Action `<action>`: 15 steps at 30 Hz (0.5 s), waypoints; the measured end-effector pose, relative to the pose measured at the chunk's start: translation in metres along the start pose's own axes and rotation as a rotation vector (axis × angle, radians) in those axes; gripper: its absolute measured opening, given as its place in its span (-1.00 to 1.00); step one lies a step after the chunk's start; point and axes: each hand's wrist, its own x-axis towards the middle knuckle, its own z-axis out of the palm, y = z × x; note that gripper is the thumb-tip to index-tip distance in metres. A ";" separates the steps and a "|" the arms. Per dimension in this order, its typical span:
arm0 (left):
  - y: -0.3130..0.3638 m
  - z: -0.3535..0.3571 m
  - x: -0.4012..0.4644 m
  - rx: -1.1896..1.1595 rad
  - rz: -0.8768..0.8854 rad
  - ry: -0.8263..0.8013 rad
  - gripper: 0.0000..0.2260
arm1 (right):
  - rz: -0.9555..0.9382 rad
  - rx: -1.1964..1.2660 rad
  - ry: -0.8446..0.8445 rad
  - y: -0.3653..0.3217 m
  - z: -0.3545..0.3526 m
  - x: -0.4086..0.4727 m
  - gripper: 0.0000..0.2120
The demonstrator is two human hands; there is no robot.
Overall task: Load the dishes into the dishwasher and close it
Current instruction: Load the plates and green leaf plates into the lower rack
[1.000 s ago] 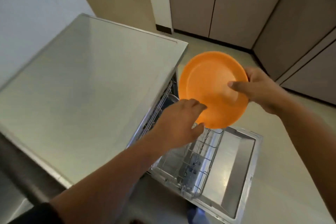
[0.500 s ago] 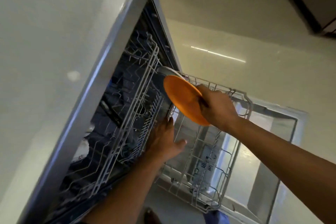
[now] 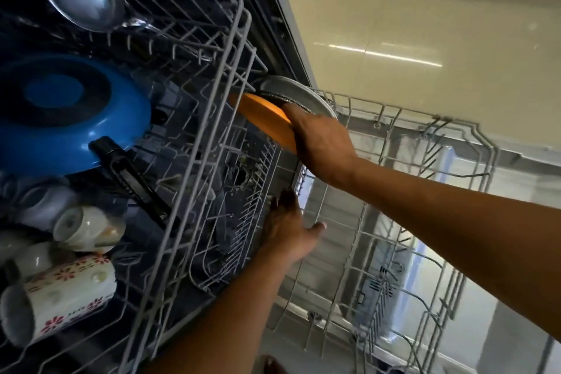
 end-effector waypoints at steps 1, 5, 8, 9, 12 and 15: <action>-0.003 0.000 0.003 -0.003 -0.002 -0.010 -0.03 | -0.002 0.009 0.011 0.001 0.004 0.004 -0.46; -0.013 0.003 0.010 -0.021 -0.007 -0.041 -0.05 | -0.028 -0.007 -0.024 0.001 0.021 0.015 -0.51; -0.016 0.005 0.013 -0.044 -0.023 -0.075 -0.06 | -0.004 -0.009 -0.066 0.004 0.034 0.011 -0.52; -0.016 0.007 0.013 -0.058 -0.026 -0.088 -0.06 | 0.007 -0.006 -0.084 0.006 0.037 0.008 -0.54; -0.014 0.012 0.013 -0.098 -0.036 -0.111 -0.07 | 0.044 0.028 -0.113 0.010 0.043 0.002 -0.58; -0.011 0.016 0.011 -0.100 -0.044 -0.157 -0.09 | 0.067 0.071 -0.140 0.012 0.043 0.003 -0.60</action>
